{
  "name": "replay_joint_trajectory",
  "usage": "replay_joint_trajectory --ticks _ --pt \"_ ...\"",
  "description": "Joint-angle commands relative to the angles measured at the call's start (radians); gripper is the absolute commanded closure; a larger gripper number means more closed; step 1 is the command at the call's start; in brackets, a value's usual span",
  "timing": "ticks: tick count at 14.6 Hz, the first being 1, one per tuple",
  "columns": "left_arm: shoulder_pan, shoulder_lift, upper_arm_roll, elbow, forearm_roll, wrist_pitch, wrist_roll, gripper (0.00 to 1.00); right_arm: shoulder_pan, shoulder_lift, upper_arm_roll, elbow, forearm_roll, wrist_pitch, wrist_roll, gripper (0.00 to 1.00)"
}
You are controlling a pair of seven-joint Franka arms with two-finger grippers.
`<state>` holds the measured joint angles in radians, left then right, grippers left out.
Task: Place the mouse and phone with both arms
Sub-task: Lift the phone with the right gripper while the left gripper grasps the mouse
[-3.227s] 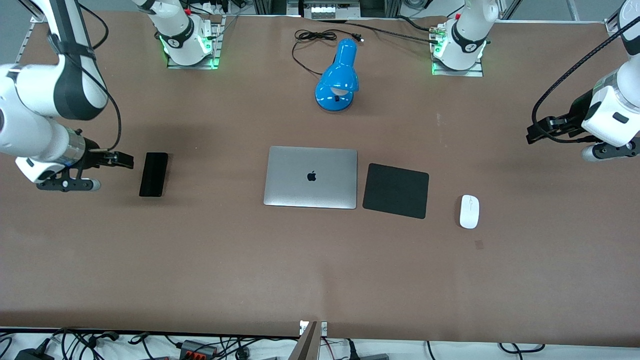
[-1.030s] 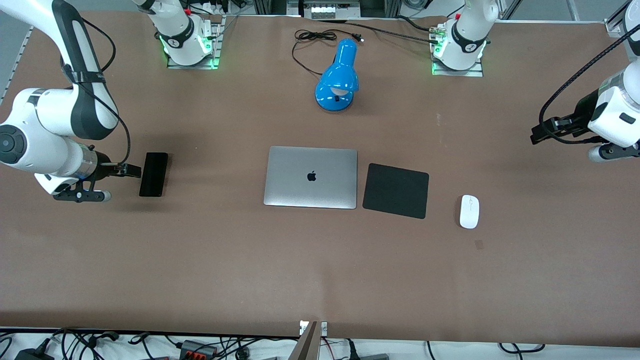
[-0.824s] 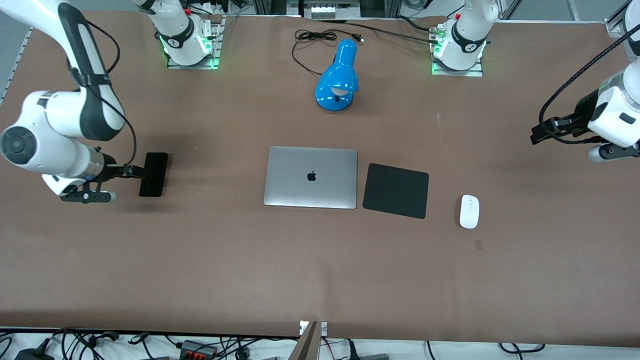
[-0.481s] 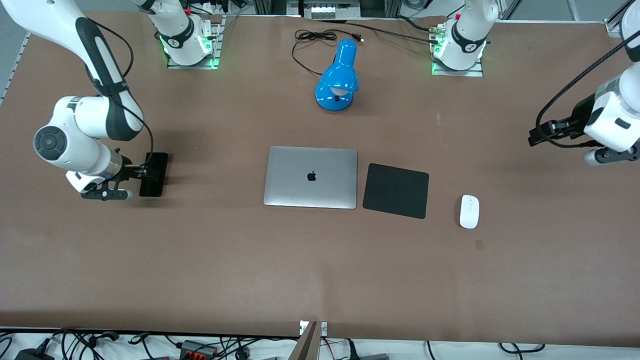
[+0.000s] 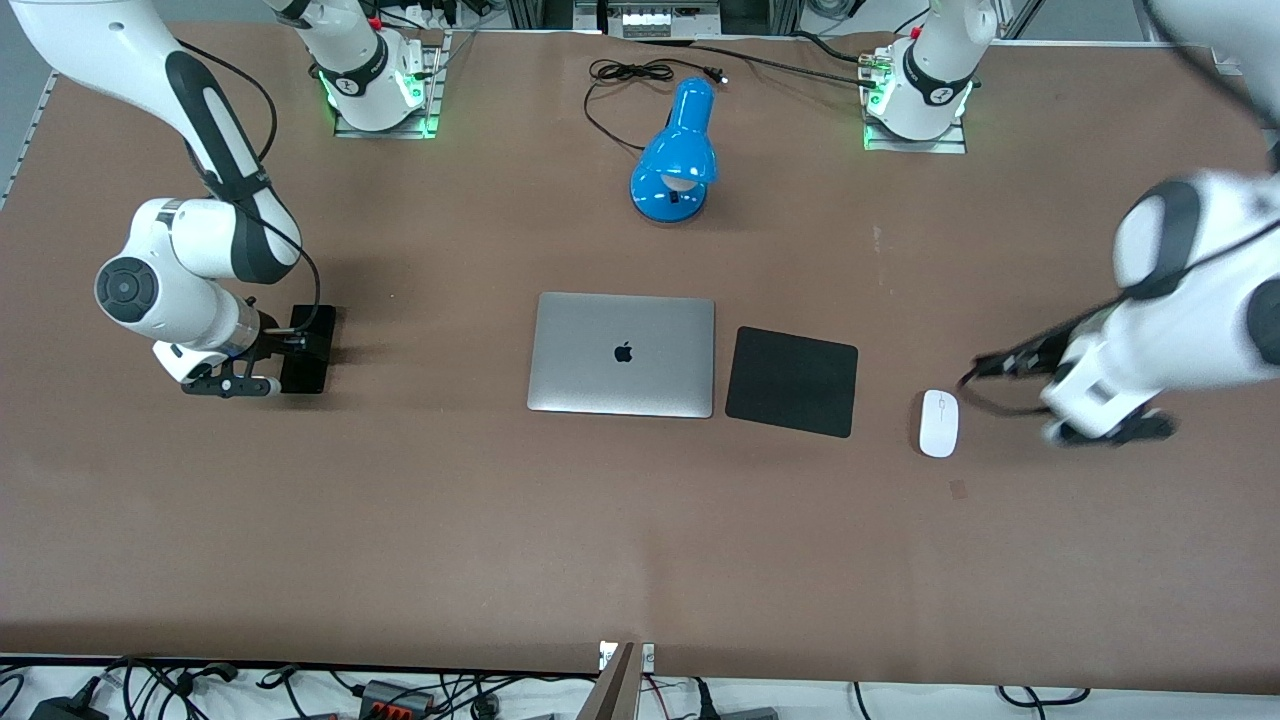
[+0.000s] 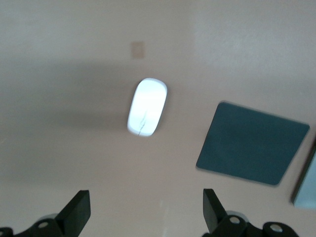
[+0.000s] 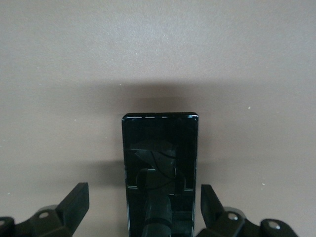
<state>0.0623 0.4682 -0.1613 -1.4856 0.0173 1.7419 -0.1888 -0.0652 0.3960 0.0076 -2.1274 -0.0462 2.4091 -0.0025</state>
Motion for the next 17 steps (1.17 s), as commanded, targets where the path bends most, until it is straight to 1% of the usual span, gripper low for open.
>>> replay_joint_trajectory --ticks 1,2,3,4,5,8,10,11,13,17 --pt "-0.012 0.102 -0.004 0.036 0.016 0.048 0.018 0.0 -0.019 0.023 0.003 -0.009 -0.006 0.03 0.013 0.0" --pt "-0.016 0.124 -0.004 0.036 0.022 0.067 0.022 0.0 -0.025 0.03 0.005 -0.009 -0.006 0.03 0.013 0.0" --pt "-0.016 0.141 -0.004 0.036 0.061 0.089 0.049 0.0 -0.027 0.032 0.005 -0.011 -0.006 0.028 0.012 0.0" --pt "-0.018 0.165 -0.004 0.034 0.103 0.12 0.102 0.0 -0.027 0.037 0.003 -0.011 -0.006 0.024 0.012 0.0" --pt "-0.016 0.19 -0.004 0.034 0.114 0.155 0.142 0.0 -0.028 0.038 0.003 -0.012 -0.006 0.022 0.01 0.0" --pt "-0.012 0.242 -0.004 0.018 0.115 0.179 0.192 0.0 -0.031 0.044 0.002 -0.019 -0.006 0.022 0.012 0.0" --pt "-0.012 0.242 -0.004 -0.033 0.119 0.253 0.195 0.0 -0.031 0.058 0.003 -0.02 -0.006 0.022 0.013 0.0" --pt "-0.001 0.245 -0.004 -0.041 0.119 0.274 0.218 0.0 -0.031 0.06 0.002 -0.022 -0.006 0.022 0.013 0.0" --pt "0.011 0.262 -0.003 -0.041 0.118 0.285 0.273 0.0 -0.031 0.06 0.003 -0.022 -0.006 0.022 0.012 0.0" --pt "0.01 0.283 -0.003 -0.042 0.119 0.298 0.275 0.0 -0.03 0.079 0.002 -0.022 -0.006 0.018 0.012 0.0"
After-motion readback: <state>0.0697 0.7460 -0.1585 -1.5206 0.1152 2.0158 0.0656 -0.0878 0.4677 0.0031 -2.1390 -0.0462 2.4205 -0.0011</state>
